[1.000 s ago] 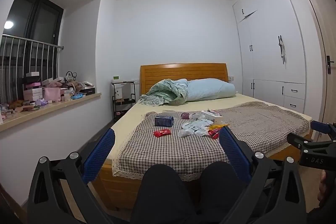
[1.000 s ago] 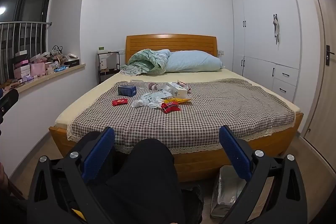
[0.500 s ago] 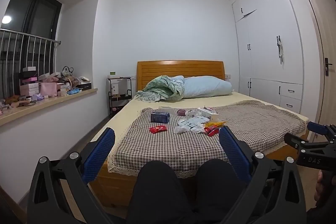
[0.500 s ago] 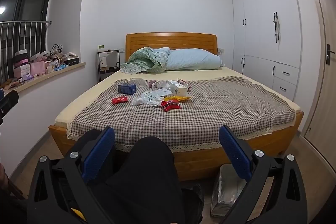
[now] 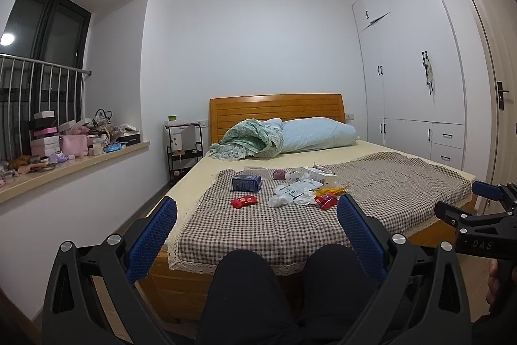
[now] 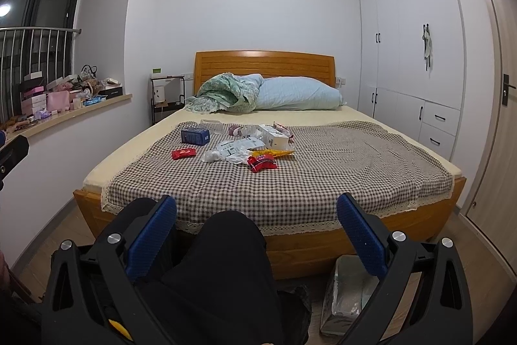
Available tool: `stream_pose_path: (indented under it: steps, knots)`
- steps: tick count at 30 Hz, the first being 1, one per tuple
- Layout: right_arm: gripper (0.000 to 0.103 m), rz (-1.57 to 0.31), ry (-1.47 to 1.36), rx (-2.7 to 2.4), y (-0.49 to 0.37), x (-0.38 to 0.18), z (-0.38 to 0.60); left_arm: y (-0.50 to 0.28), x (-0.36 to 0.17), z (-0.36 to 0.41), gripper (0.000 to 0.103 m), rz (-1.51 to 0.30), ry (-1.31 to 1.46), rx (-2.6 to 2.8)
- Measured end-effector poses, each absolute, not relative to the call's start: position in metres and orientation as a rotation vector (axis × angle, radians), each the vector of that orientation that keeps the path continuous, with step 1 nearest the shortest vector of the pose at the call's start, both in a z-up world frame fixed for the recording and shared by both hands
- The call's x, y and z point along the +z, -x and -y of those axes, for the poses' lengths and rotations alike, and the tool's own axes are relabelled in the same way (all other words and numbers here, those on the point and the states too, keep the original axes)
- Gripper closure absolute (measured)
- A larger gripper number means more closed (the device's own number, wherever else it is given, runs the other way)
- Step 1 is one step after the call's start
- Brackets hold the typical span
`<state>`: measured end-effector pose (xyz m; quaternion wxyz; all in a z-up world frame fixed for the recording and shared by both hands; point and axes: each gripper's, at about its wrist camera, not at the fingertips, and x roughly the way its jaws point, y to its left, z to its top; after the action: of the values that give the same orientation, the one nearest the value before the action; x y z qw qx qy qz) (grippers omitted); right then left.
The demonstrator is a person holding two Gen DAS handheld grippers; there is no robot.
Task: Collect trash
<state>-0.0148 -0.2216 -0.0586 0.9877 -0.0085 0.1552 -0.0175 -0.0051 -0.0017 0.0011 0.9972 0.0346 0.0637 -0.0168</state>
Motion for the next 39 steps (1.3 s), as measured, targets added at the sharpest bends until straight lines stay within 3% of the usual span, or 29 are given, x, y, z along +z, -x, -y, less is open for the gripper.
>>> stream_pose_path:
  steps: [39]
  knots:
    - [0.008,-0.318,0.021,-0.037,0.0151,-0.0606,0.2207,0.0016,-0.0015,0.0000,0.007,-0.138,-0.065,-0.032]
